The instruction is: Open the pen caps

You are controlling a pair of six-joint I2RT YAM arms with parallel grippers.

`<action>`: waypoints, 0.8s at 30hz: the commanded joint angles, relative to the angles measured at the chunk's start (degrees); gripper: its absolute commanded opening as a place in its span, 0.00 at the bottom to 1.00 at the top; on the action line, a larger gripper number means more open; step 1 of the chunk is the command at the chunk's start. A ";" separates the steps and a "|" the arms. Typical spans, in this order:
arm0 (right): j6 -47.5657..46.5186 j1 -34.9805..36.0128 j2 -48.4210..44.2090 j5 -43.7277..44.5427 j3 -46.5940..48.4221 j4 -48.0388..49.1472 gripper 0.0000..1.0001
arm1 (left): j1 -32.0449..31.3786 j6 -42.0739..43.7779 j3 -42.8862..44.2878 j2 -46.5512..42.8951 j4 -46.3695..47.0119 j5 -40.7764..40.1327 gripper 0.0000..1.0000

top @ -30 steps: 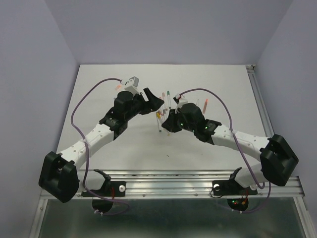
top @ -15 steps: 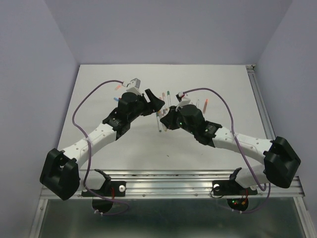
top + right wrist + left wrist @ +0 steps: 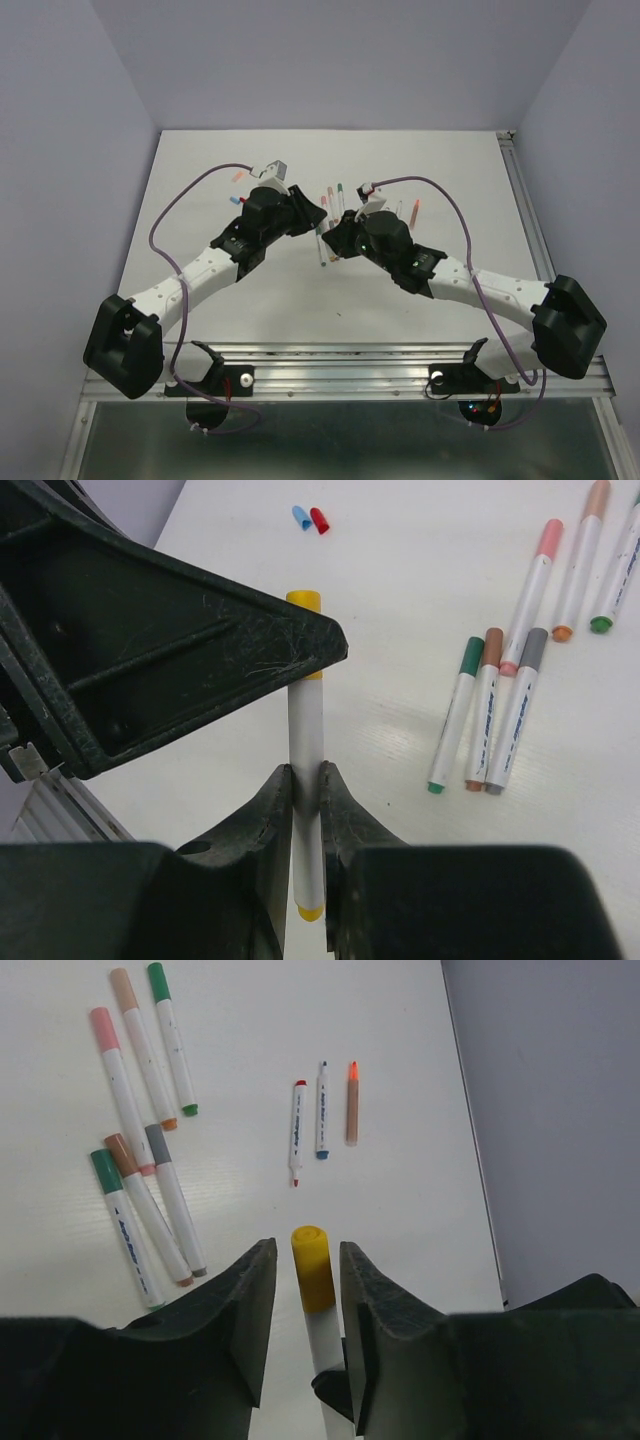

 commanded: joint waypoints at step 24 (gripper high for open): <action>-3.44 0.72 2.31 0.66 3.96 0.32 0.48 | -0.54 0.12 0.25 -3.29 3.39 0.35 0.00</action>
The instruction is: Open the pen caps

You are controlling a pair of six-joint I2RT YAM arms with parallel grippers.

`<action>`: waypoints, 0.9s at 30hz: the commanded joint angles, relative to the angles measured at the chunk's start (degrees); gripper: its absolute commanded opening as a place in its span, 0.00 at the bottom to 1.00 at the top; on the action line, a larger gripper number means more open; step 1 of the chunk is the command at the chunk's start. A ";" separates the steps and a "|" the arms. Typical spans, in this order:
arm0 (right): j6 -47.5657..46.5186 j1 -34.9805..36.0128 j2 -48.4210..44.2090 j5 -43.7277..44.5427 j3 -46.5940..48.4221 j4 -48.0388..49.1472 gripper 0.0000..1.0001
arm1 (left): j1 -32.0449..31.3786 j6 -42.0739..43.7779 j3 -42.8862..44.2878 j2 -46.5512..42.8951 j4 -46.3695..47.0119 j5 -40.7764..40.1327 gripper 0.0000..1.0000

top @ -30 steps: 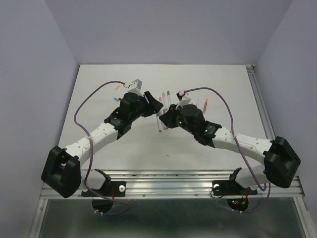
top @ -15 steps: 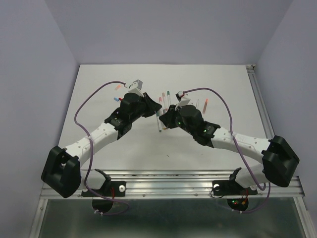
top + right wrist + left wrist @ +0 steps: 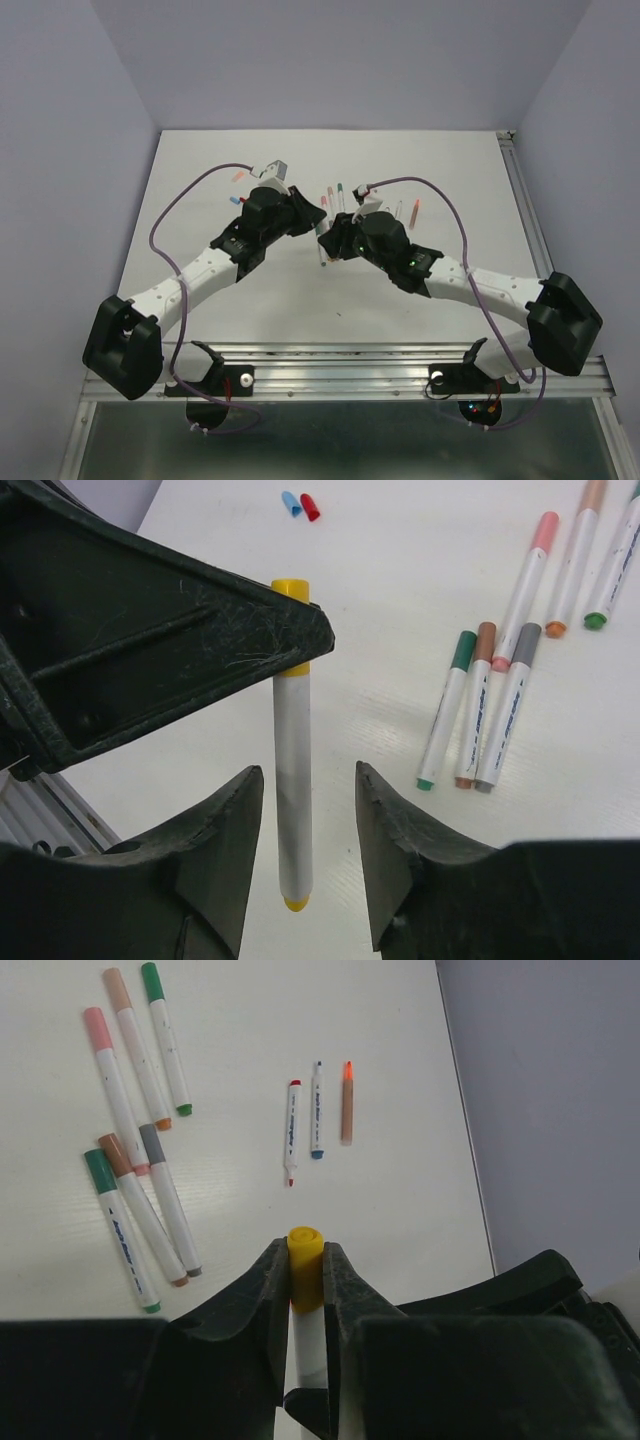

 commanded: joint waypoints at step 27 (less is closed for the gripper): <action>5.78 4.43 -3.61 -27.16 -12.79 6.87 0.01 | 10.41 7.94 17.07 11.38 2.52 -13.06 0.00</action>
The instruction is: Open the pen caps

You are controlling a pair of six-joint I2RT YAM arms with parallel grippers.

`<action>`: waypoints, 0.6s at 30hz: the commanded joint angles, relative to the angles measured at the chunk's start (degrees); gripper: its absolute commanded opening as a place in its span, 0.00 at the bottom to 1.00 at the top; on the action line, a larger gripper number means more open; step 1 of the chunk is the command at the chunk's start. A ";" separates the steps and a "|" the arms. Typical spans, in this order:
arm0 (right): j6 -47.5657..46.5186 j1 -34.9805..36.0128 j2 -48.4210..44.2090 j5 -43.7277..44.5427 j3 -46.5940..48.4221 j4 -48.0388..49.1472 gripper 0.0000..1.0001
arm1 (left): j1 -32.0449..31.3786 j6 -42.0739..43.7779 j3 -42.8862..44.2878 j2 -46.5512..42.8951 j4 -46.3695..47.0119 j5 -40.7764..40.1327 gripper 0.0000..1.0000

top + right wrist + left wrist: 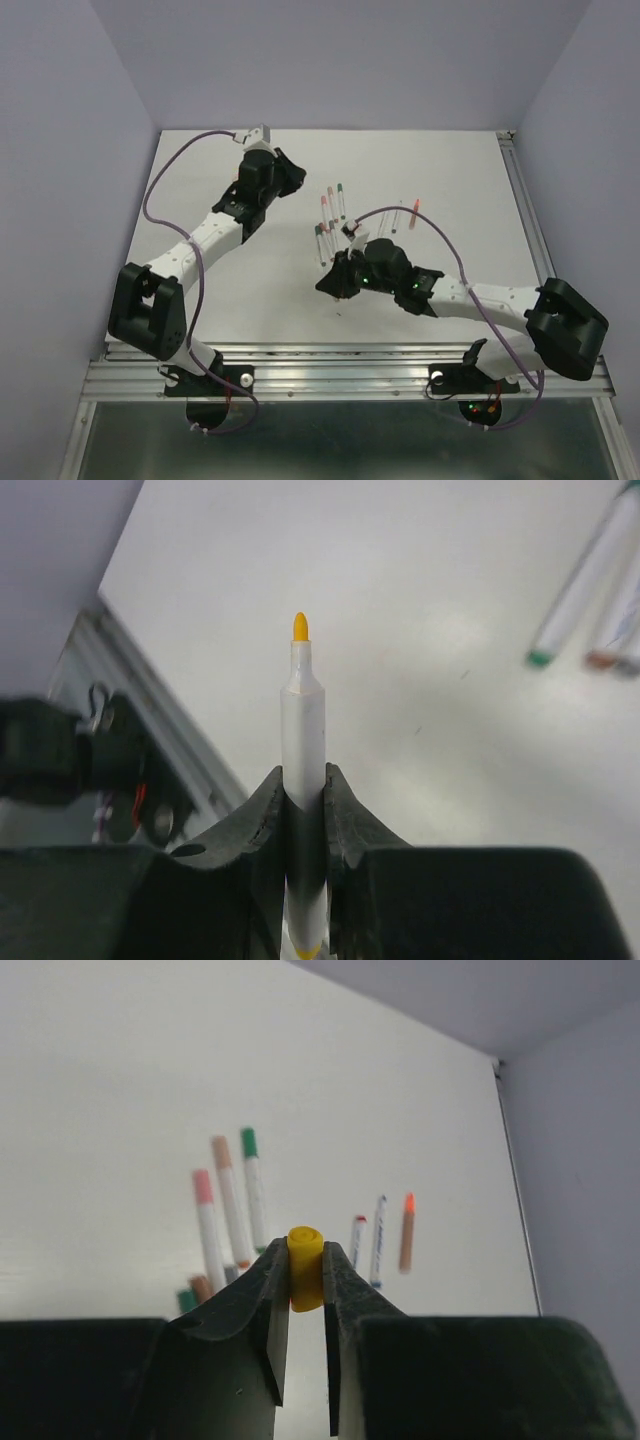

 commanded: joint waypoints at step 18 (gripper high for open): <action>2.36 -14.45 -4.32 16.10 2.60 -23.91 0.01 | 16.31 11.52 9.27 15.27 -13.62 -9.56 0.00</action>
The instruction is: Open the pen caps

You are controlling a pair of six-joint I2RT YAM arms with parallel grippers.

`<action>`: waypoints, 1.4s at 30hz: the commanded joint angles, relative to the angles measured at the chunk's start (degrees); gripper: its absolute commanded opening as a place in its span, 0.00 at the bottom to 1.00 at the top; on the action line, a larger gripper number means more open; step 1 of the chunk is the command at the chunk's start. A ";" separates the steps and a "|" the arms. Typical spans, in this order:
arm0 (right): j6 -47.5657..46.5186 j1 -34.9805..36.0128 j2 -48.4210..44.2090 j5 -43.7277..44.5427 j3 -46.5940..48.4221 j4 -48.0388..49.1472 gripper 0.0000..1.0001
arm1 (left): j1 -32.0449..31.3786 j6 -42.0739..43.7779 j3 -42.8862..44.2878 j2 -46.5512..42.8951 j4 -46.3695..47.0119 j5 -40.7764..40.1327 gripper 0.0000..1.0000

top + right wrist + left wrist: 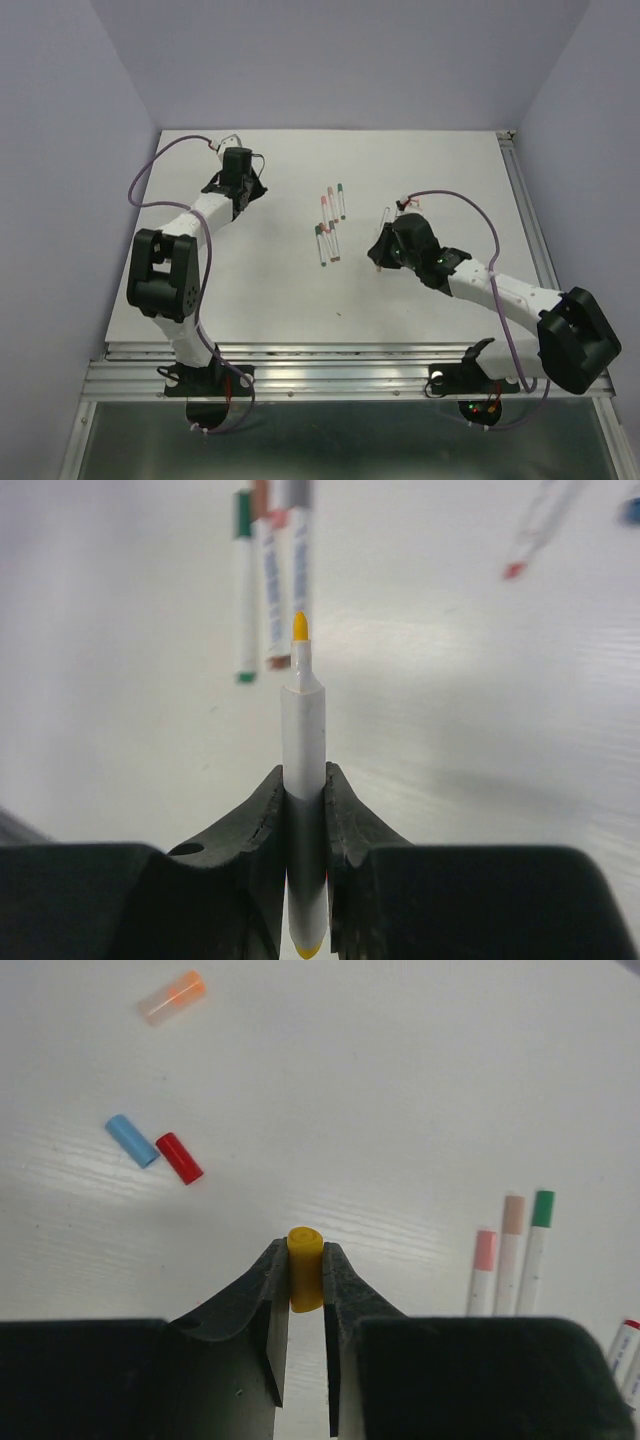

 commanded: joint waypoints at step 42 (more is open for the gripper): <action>-7.13 -27.79 24.78 9.43 24.08 -8.86 0.08 | 6.38 11.04 43.59 35.57 -27.11 -8.75 0.33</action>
